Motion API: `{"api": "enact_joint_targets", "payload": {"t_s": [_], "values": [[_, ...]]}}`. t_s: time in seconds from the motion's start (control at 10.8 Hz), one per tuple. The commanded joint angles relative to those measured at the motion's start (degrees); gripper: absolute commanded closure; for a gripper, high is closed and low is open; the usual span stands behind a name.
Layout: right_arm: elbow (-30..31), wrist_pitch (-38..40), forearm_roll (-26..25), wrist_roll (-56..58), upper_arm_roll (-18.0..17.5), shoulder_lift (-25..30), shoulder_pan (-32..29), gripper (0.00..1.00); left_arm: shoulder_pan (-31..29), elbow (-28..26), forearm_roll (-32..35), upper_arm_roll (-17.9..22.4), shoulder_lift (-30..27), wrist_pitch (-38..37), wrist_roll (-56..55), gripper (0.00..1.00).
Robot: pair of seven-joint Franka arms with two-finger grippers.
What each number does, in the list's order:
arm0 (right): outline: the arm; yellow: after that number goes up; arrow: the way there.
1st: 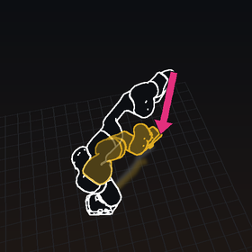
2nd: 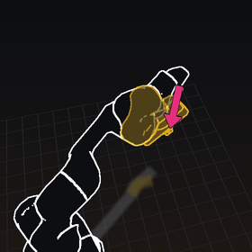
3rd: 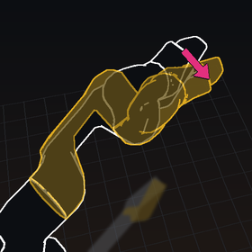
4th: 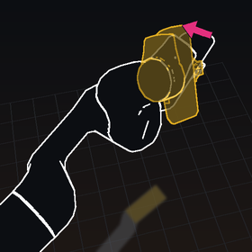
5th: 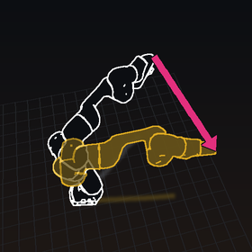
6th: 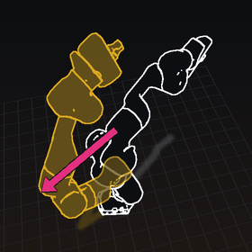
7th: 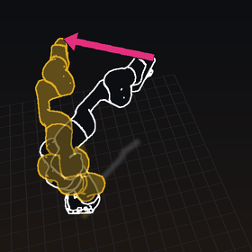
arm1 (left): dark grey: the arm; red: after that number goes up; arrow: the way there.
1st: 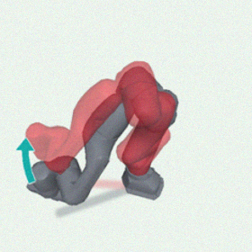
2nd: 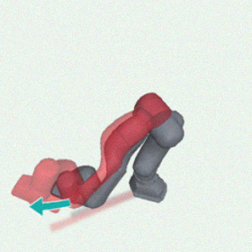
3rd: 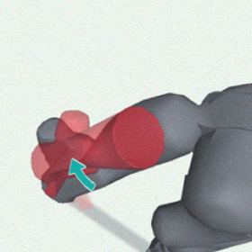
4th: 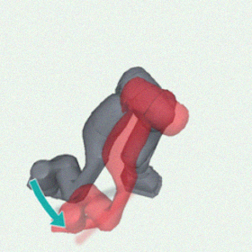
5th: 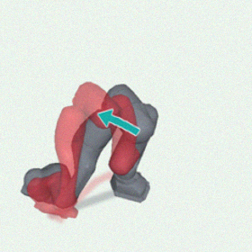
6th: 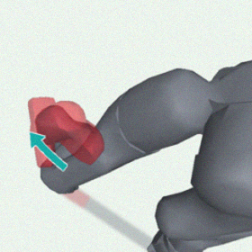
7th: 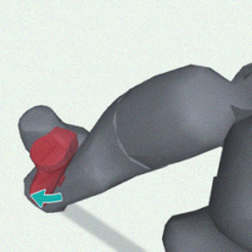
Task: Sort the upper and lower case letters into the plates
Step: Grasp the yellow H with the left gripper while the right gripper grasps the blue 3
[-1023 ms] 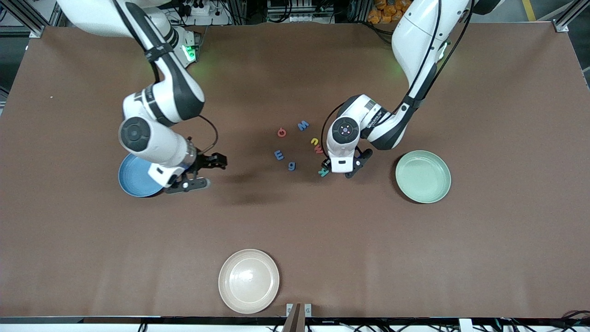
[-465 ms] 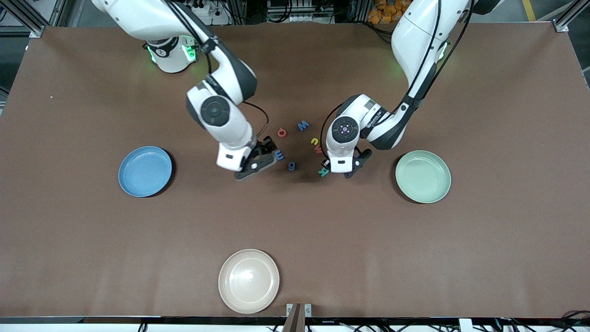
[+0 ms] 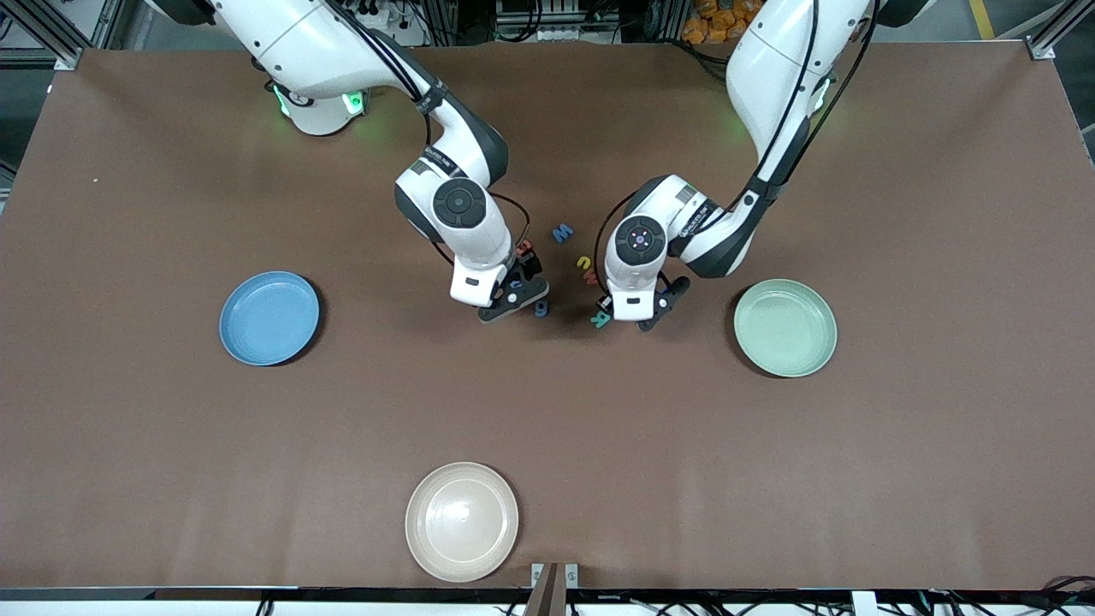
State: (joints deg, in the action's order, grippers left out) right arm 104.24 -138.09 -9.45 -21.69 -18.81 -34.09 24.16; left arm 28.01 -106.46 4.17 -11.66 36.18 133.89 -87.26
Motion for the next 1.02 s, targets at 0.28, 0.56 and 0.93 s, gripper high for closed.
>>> {"api": "enact_joint_targets", "payload": {"t_s": [0.28, 0.56, 0.93], "values": [[-1.23, -0.07, -6.01, -10.38, -0.35, -3.09, 2.29, 0.2, 0.21, -0.51, 3.04, 0.15, 0.73, 1.63, -2.13, 0.49], [-1.14, -0.78, -8.04, -10.91, -0.44, -3.79, 2.73, 0.29, 0.21, -0.51, 3.04, 0.23, 0.73, 1.63, -2.13, 0.62], [-1.14, -0.95, -9.26, -13.11, -0.44, -4.85, 2.73, 0.31, -0.14, -0.51, 3.13, 0.15, 0.56, 1.63, -1.69, 0.66]]}}
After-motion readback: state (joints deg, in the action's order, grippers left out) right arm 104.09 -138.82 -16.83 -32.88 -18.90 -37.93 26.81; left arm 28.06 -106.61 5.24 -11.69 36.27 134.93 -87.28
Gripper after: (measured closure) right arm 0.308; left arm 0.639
